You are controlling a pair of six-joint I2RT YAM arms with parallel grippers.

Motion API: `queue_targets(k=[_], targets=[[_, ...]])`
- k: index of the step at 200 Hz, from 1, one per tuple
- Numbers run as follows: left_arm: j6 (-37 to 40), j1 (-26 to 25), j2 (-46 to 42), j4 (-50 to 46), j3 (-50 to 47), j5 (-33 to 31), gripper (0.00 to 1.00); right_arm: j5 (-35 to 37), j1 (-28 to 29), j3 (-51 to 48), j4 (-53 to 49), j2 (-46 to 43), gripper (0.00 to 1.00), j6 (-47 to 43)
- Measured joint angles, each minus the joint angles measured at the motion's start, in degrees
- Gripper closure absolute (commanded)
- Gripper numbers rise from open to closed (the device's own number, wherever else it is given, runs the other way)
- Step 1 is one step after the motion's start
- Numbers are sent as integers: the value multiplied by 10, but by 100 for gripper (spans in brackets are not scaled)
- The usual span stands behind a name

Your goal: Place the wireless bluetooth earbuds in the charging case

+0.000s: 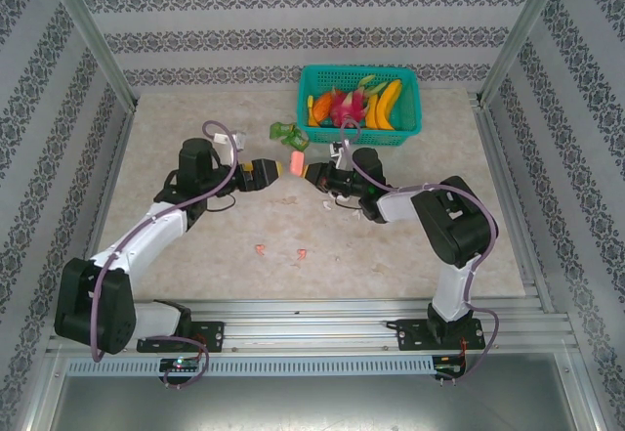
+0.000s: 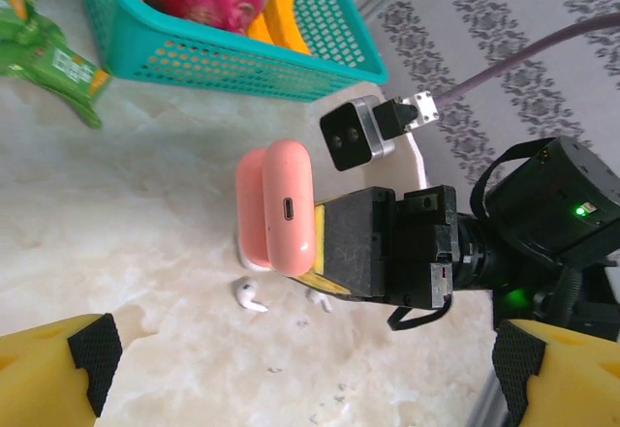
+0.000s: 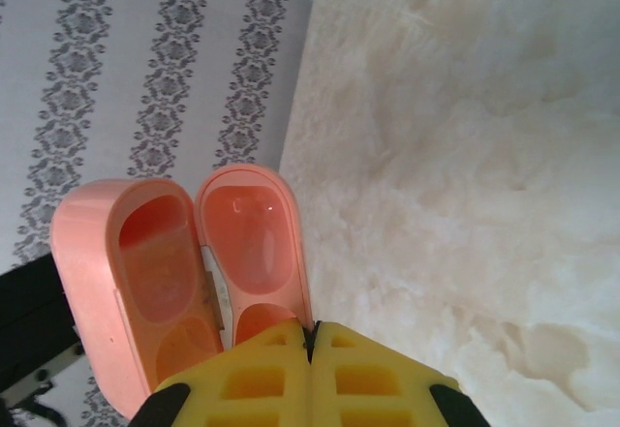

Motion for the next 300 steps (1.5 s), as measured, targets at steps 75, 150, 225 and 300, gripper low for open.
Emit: queue_targets(k=[75, 150, 225, 300], targets=[[121, 0, 42, -235, 188, -174, 0, 13, -3, 87, -220, -40, 100, -136], [252, 0, 174, -404, 341, -107, 1, 80, 12, 224, -523, -60, 100, -388], [372, 0, 297, -536, 462, 65, 8, 108, 12, 238, -638, -60, 100, -568], [423, 0, 376, -605, 504, 138, 29, 107, 16, 238, -661, -60, 100, -618]])
